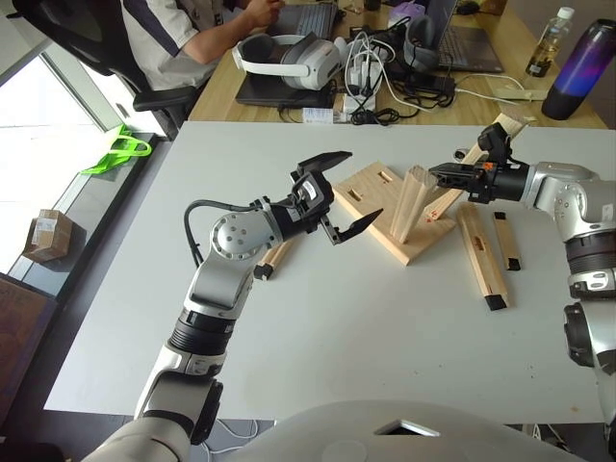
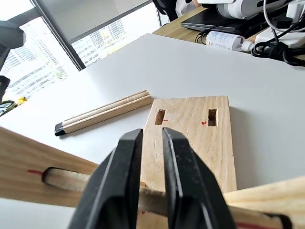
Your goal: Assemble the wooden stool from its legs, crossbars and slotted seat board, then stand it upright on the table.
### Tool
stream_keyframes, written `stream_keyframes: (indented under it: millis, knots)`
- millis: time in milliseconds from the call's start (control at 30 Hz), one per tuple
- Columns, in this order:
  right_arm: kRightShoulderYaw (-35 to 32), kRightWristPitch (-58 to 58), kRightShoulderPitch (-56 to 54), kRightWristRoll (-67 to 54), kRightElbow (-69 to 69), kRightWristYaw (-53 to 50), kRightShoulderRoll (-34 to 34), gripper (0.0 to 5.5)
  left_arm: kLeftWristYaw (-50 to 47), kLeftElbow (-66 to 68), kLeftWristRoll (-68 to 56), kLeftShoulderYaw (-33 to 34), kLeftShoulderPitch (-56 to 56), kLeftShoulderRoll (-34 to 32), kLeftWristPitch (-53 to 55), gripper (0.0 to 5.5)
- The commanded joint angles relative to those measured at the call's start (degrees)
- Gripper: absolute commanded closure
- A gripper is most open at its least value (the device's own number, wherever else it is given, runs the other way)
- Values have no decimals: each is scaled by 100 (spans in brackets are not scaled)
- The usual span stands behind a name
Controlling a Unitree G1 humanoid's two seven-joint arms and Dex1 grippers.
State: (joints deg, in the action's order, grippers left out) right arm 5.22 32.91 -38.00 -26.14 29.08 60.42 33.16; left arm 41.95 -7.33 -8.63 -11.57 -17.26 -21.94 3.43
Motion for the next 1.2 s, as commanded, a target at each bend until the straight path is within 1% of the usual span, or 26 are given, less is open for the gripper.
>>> stream_keyframes:
  millis: [33,67,133,233,300,333,367,400,433,500,633,700,767,867,933,1000,1100,1200]
  knots:
    - [-523,-667,511,-89,-298,-423,-507,541,-68,7,-39,93,-91,44,61,10]
    - [-755,-873,456,-180,-475,-622,-619,549,-111,2,-63,134,-111,79,40,10]
    - [-1149,-989,294,-417,-974,-1000,-809,549,-517,29,-80,410,-293,288,-135,10]
    - [-1430,-567,135,-809,-1564,-1364,-1000,549,-1395,89,-128,960,-672,709,-299,10]
    - [-1045,-13,614,-650,-1342,-1142,-840,549,-1690,110,-85,1083,-822,845,-366,10]
    - [-576,243,1021,-318,-866,-859,-649,549,-1725,107,-91,1073,-858,878,-361,10]
    - [-82,255,1405,119,-224,-578,-491,549,-1740,93,-95,1045,-861,903,-340,10]
    - [173,388,1641,324,385,-365,-448,549,-1741,83,-101,1017,-835,922,-322,10]
    - [282,363,1760,429,802,-249,-451,549,-1737,67,-105,994,-803,929,-306,10]
    - [149,245,1735,274,989,-176,-566,549,-1752,16,-137,991,-773,941,-211,10]
    - [-365,-625,1549,-67,919,-15,-665,549,-1773,91,-160,992,-858,976,-147,10]
    - [-680,-747,1509,-379,368,-29,-623,549,-1796,62,-178,1014,-832,998,-126,10]
    - [-1070,-555,1478,-815,-717,-206,-522,549,-1997,34,-235,1204,-811,1062,-110,10]
    - [-1606,237,1187,-1795,-2949,-956,-484,549,-2676,-16,-762,1851,-807,1396,180,10]
    - [-1768,769,840,-2450,-3862,-1555,-598,549,-2902,-101,-1184,2056,-801,1603,409,10]
    - [-1605,1259,434,-3027,-4495,-2234,-906,549,-3179,-132,-1426,2266,-836,1740,491,10]
    - [-738,1771,216,-3218,-5097,-3041,-1598,549,-3591,46,-1393,2668,-1050,1668,286,10]
    - [-137,2243,286,-3366,-5287,-3215,-1799,549,-3695,234,-1295,2846,-1134,1520,140,10]
